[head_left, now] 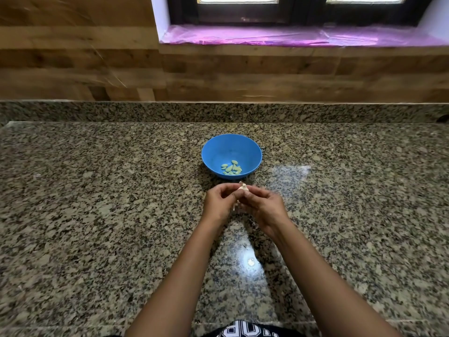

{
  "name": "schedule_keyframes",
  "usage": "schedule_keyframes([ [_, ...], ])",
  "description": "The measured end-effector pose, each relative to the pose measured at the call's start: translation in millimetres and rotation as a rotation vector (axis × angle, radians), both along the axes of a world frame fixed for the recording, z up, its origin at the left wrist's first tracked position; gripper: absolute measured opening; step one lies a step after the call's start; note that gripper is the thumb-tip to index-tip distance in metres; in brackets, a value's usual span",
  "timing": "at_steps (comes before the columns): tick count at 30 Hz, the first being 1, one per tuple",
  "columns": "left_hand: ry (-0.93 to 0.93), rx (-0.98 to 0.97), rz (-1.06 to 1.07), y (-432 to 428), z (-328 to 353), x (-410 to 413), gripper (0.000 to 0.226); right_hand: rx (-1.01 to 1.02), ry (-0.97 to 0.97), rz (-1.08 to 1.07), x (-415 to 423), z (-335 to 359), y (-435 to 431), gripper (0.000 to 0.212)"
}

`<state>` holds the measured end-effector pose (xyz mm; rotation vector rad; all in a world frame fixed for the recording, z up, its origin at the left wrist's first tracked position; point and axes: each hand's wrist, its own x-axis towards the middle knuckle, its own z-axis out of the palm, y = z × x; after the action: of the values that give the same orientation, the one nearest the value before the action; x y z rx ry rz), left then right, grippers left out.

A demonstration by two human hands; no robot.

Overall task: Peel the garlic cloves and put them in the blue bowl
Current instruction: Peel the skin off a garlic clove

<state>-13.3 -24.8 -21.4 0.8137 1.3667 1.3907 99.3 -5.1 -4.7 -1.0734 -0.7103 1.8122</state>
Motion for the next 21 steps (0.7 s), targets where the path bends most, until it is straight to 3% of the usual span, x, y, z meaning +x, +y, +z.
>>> schedule_keyframes([
  [2,0.108,-0.019,0.021,2,0,-1,0.013,-0.002,-0.022,-0.017,-2,1,1,0.010],
  [7,0.151,-0.053,0.046,7,-1,-2,0.007,0.065,-0.130,-0.028,-10,3,2,0.008],
  [21,0.025,-0.148,0.080,10,-4,-8,0.008,0.012,-0.136,0.013,-15,-8,10,0.006],
])
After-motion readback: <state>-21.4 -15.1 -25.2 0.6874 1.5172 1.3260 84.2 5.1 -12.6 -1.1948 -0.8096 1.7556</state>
